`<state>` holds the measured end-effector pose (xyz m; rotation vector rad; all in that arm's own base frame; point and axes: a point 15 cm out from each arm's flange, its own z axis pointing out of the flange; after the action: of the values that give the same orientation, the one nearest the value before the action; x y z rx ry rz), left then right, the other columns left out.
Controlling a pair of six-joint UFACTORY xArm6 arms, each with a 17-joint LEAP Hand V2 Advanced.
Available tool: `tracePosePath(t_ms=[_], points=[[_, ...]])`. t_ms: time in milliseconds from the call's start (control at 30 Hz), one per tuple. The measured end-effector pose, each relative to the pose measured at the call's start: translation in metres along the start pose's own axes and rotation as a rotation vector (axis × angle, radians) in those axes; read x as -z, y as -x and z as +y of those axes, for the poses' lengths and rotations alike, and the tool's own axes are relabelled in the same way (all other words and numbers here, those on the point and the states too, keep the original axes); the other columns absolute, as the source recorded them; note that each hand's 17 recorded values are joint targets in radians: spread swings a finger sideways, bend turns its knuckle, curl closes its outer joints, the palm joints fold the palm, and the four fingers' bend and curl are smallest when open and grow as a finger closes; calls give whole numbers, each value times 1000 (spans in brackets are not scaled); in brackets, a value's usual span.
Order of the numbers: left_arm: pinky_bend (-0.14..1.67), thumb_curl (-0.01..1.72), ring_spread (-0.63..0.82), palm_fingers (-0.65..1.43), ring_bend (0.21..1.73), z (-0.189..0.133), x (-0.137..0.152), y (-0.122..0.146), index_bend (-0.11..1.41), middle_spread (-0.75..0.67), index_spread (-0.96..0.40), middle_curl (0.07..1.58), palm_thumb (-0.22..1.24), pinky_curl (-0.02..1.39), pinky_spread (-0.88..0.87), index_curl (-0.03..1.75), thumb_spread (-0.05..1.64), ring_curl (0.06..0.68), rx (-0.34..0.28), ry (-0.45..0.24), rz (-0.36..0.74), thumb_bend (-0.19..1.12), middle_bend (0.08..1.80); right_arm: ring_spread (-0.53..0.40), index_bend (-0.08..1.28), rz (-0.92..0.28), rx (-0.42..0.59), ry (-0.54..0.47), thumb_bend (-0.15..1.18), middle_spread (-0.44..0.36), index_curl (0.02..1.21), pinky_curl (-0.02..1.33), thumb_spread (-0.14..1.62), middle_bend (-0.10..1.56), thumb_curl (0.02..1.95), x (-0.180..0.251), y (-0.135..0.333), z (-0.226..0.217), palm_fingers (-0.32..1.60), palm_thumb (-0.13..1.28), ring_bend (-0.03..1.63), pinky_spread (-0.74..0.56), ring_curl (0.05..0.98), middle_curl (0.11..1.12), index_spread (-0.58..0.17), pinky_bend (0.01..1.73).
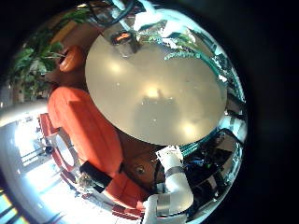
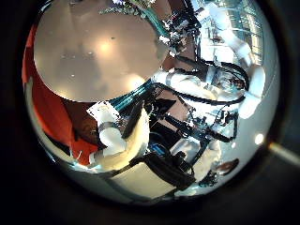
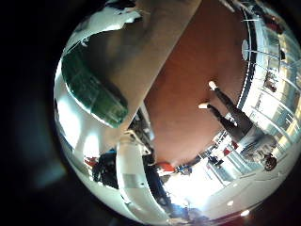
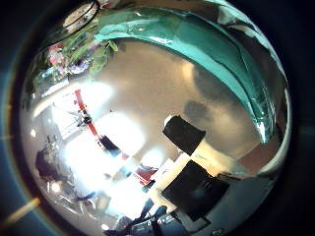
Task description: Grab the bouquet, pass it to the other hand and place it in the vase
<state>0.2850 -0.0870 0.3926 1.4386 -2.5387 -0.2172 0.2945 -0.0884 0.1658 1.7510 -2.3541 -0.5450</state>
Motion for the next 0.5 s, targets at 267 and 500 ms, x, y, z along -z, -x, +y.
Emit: tracePosePath(t_ms=[267,500], points=[[174,295,541,178,391,-4,5,1,254,379,-10,319,284,226,499,437,1145,197,2,2,0,-19,188,-263,141,27,-18,20,-11,-190,337,113,1073,679,398,-7,-2,-6,677,596,1199,-154,403,587,-261,1051],[174,294,541,177,391,-2,4,0,254,379,-10,319,285,226,499,438,1145,198,0,11,2,-20,188,-274,300,88,-35,14,6,-266,400,207,1055,779,437,-6,-8,-8,1050,754,1261,-403,458,686,-394,1237]])
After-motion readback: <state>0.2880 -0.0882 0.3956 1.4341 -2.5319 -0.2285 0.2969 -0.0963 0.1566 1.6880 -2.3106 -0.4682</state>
